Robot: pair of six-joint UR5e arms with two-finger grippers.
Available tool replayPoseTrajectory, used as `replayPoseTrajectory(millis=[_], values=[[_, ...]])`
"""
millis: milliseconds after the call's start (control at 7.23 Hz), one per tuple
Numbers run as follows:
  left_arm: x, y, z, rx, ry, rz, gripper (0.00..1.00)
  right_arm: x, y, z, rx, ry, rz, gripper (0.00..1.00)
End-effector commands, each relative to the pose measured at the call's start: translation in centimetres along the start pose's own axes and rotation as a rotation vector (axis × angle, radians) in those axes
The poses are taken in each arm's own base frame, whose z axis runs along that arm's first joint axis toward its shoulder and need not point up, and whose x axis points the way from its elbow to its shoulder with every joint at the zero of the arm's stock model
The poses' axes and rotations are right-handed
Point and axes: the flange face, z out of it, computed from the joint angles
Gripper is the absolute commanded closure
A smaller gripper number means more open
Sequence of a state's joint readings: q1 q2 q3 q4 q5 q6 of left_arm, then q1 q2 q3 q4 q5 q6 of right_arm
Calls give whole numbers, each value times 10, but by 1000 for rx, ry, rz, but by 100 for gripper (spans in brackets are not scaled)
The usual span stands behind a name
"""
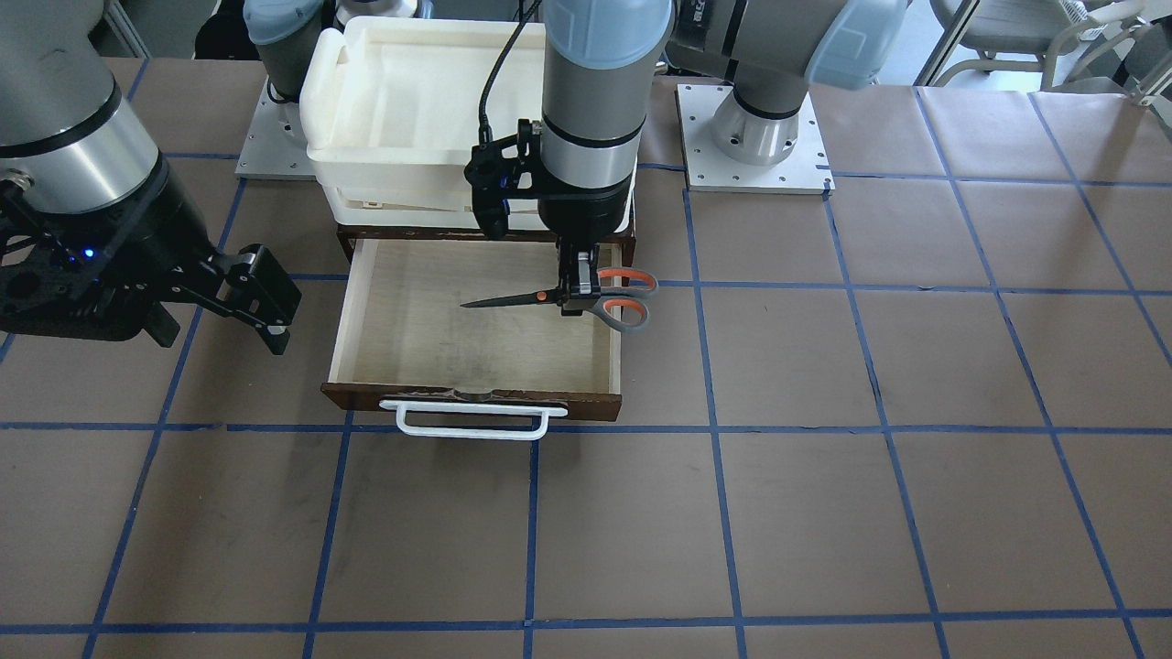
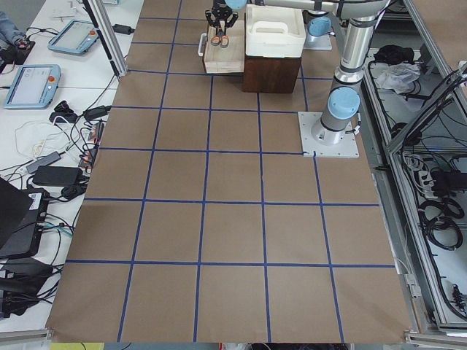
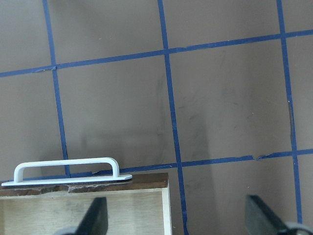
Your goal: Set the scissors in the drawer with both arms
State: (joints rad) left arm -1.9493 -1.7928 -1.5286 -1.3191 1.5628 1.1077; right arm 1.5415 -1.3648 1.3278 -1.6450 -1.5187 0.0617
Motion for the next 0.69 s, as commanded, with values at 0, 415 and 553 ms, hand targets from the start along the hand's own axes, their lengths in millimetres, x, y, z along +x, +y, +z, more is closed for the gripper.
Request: replayPoseTrajectory(millis=[0, 415, 553], values=[[8, -31, 33, -6, 25, 20, 95, 6, -1, -1, 8, 34, -33, 0], [10, -46, 58, 1, 22, 52, 95, 6, 0, -1, 2, 34, -33, 0], [17, -45, 71, -10, 42, 47, 95, 6, 1, 0, -1, 39, -36, 0]])
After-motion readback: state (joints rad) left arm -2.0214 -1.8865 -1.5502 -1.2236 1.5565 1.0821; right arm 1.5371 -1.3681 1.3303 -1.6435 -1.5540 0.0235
